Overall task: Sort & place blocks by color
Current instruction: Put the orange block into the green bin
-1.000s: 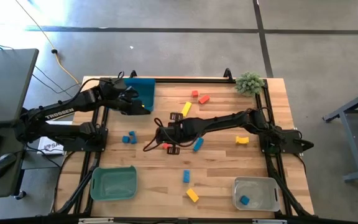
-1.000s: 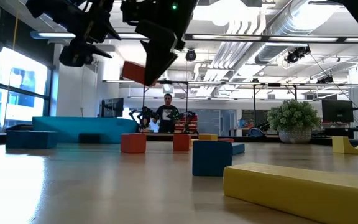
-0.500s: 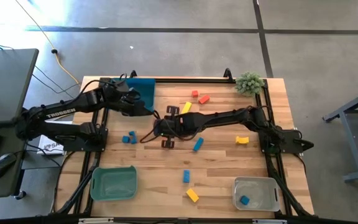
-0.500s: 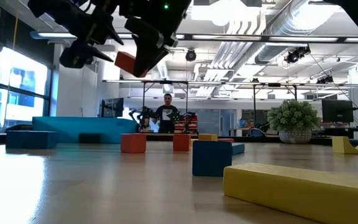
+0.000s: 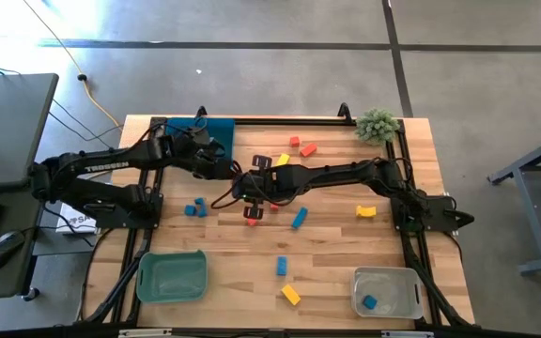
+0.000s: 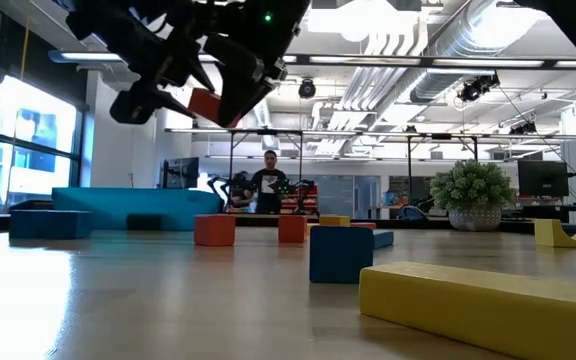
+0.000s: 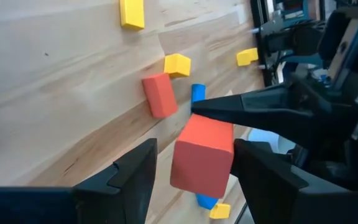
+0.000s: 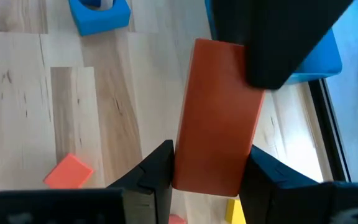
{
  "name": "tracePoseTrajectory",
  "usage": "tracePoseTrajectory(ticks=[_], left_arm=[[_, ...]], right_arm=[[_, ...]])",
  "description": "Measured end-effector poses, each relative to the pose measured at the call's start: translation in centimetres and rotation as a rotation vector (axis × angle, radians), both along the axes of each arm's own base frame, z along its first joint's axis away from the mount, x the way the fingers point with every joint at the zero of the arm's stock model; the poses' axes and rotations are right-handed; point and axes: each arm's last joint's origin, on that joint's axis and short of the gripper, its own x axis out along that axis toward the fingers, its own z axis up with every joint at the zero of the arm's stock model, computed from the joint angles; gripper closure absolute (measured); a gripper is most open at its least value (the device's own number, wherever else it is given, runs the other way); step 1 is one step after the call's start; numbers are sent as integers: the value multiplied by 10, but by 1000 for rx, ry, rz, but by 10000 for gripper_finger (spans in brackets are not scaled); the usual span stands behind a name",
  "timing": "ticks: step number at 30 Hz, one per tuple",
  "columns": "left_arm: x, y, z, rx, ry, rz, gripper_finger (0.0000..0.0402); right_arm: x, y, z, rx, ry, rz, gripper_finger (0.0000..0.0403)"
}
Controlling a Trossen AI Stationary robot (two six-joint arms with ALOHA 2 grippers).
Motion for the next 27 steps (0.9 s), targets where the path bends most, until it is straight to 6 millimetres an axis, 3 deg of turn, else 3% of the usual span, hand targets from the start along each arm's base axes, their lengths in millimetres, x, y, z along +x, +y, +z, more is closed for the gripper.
tracePoseTrajectory(ticks=[13,22,27], left_arm=[[16,3,-13,3,13,-26,206],[18,4,-11,65,-9,-62,290],[19,3,-11,81,-12,-79,292]], right_arm=[[-2,-9,-1,5,21,-17,287],[-3,-9,-2,4,32,-25,288],[-3,-9,-2,1,33,-26,288]])
